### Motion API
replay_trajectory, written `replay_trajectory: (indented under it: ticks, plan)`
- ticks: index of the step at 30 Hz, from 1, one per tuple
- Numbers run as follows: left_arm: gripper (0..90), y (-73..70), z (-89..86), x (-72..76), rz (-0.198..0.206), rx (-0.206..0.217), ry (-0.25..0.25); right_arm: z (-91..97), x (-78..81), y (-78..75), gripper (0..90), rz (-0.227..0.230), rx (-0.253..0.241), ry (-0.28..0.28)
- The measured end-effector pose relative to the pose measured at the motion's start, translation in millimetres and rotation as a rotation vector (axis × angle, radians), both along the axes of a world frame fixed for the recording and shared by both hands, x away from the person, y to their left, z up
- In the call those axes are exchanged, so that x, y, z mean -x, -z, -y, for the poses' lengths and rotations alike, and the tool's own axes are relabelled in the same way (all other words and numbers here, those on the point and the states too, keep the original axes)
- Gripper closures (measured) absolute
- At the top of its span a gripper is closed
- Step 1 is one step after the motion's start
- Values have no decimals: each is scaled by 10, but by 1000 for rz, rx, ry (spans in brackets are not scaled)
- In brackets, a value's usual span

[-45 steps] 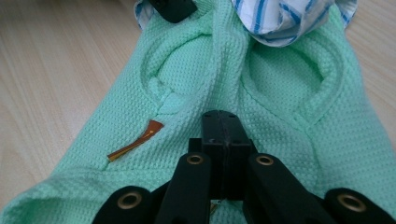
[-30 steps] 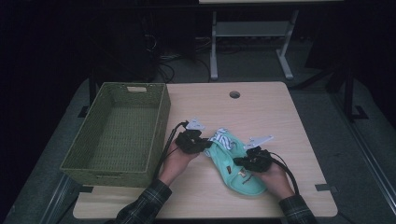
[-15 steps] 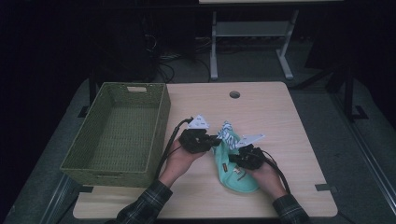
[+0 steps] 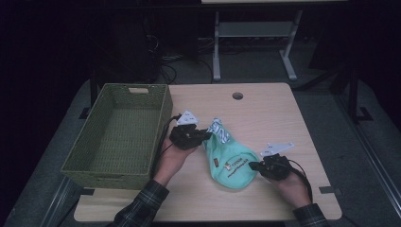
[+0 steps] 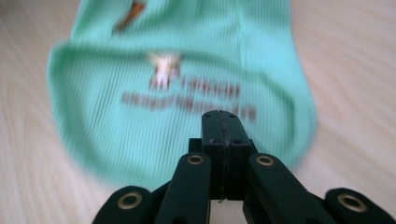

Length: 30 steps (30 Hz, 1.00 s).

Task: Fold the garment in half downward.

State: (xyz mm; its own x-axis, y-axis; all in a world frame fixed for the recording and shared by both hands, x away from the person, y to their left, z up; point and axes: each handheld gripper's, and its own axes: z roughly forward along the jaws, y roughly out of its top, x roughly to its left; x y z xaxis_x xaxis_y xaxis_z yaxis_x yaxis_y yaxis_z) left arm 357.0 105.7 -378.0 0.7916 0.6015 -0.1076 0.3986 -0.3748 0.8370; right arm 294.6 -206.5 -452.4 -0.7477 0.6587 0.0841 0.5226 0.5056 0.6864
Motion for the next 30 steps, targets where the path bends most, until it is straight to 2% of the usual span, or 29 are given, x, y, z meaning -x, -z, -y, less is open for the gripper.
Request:
replay_trajectory:
  ticks: [5,10,23,30]
  plan:
    - [823,10,-10,-1,9,-15,-1,-63,59,76,897,-9,-6,-21]
    - [822,-5,-10,7,10,-9,12,-118,32,124,897,-29,26,-43]
    - [821,-56,56,53,-47,61,88,-238,-14,135,898,-19,28,-32]
    - [821,-37,141,96,-60,56,128,-287,-57,129,898,-21,36,-39]
